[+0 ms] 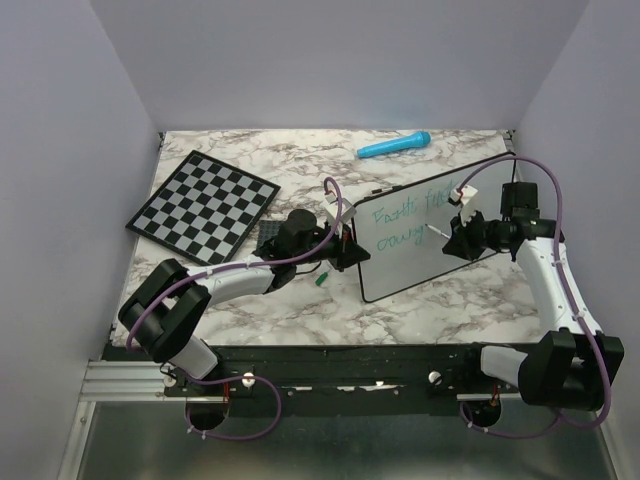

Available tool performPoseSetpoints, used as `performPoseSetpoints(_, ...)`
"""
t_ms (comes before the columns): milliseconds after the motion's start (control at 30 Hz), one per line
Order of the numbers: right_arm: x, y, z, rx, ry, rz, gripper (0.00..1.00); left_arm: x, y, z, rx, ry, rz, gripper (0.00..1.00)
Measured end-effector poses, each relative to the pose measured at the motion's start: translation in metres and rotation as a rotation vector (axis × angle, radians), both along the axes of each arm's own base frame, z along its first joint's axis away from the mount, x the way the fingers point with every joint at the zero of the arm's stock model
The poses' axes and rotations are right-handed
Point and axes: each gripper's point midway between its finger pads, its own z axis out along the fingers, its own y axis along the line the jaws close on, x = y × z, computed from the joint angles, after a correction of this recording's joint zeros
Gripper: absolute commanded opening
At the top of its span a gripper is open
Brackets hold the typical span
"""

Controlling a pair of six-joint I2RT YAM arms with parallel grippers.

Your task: Write a sentence on the whiteboard

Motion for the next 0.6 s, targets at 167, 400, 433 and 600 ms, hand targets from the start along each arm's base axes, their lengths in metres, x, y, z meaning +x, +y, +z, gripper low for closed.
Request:
performPoseSetpoints(167, 0.002, 0.0, -0.004, 0.002, 0.015, 0.0, 0.01, 0.0, 0.0, 0.0, 0.0, 0.001, 0.001, 0.0)
performPoseSetpoints(400, 0.002, -0.001, -0.004, 0.003, 0.017, -0.004, 0.01, 0.0, 0.0, 0.0, 0.0, 0.002, 0.001, 0.0)
performPoseSetpoints(433, 0.002, -0.002, -0.004, 0.004, 0.019, -0.009, 0.01, 0.0, 0.0, 0.0, 0.0, 0.002, 0.001, 0.0)
performPoseSetpoints(600, 0.004, -0.012, -0.005, 0.001, 0.022, -0.05, 0.0, 0.0, 0.0, 0.0, 0.0, 0.002, 0.001, 0.0)
